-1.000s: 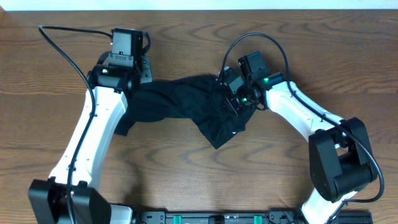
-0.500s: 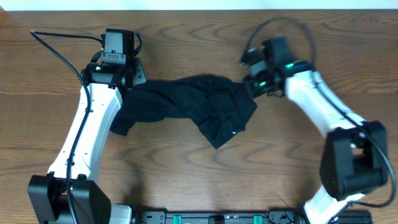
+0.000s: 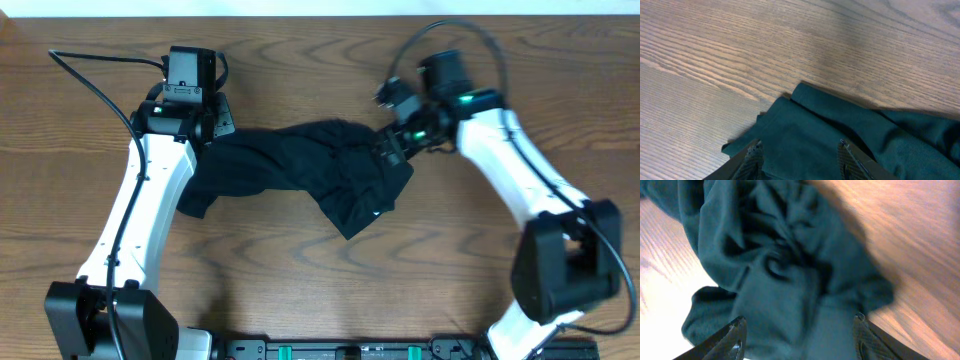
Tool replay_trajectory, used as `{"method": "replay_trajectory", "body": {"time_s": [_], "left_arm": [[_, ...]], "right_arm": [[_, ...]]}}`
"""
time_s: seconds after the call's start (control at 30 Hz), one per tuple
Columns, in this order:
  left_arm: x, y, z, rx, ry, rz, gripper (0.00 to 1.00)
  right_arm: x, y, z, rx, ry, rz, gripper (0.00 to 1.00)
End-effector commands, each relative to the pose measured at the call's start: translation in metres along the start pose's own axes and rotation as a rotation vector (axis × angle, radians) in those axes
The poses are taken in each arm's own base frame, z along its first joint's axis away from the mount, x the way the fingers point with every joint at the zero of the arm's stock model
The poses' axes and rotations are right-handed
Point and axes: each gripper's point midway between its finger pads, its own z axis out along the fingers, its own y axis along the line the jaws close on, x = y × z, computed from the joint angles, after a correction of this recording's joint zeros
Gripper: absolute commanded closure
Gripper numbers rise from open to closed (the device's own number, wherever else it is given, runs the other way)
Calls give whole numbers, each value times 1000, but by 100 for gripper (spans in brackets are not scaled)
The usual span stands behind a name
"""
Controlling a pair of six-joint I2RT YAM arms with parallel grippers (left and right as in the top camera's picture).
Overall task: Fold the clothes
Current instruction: 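Grasp the shirt's right side with the right gripper, then pull the shirt apart with both grippers toward the back corners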
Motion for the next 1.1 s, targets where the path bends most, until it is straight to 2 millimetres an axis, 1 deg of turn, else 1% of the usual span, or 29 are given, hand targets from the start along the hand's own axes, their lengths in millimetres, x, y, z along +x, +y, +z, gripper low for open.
{"method": "replay_trajectory", "body": {"time_s": [0.0, 0.13, 0.2, 0.23, 0.27, 0.33, 0.37, 0.4, 0.5, 0.6, 0.63, 0.67, 0.73, 0.83, 0.9, 0.97, 1.07], "left_arm": [[0, 1, 0, -2, 1, -2, 50], [0, 1, 0, -2, 2, -2, 50], [0, 1, 0, -2, 2, -2, 50], [0, 1, 0, -2, 2, -2, 50], [0, 1, 0, -2, 2, -2, 50], [0, 1, 0, -2, 2, -3, 50], [0, 1, 0, -2, 2, -3, 50], [0, 1, 0, -2, 2, -3, 50], [0, 0, 0, 3, 4, -2, 50], [4, -5, 0, 35, 23, 0, 51], [5, -6, 0, 39, 29, 1, 51], [7, -6, 0, 39, 33, 2, 51], [9, -6, 0, 36, 42, 5, 51], [11, -5, 0, 33, 52, 23, 51], [13, -5, 0, 32, 60, 48, 51], [16, -6, 1, 31, 68, 72, 51], [18, -7, 7, 28, 81, 91, 51]], "right_arm": [[8, 7, 31, 34, 67, -68, 33], [14, 4, 59, 110, 115, -105, 34], [18, -1, 70, 160, 143, -97, 41], [20, -2, 74, 175, 152, -93, 46], [22, -3, 76, 188, 158, -86, 53], [22, -5, 76, 203, 157, -64, 77], [20, -7, 73, 211, 149, -53, 93], [18, -10, 69, 222, 141, -36, 99], [11, -18, 52, 244, 108, -11, 99], [6, -26, 25, 266, 73, 22, 99], [5, -32, 9, 286, 60, 44, 99], [6, -38, 0, 301, 56, 58, 99], [10, -54, -27, 333, 36, 105, 99], [18, -86, -60, 383, -2, 186, 99], [25, -107, -72, 405, -17, 236, 99], [33, -122, -79, 400, -24, 261, 99], [41, -138, -88, 373, -46, 293, 99]]}}
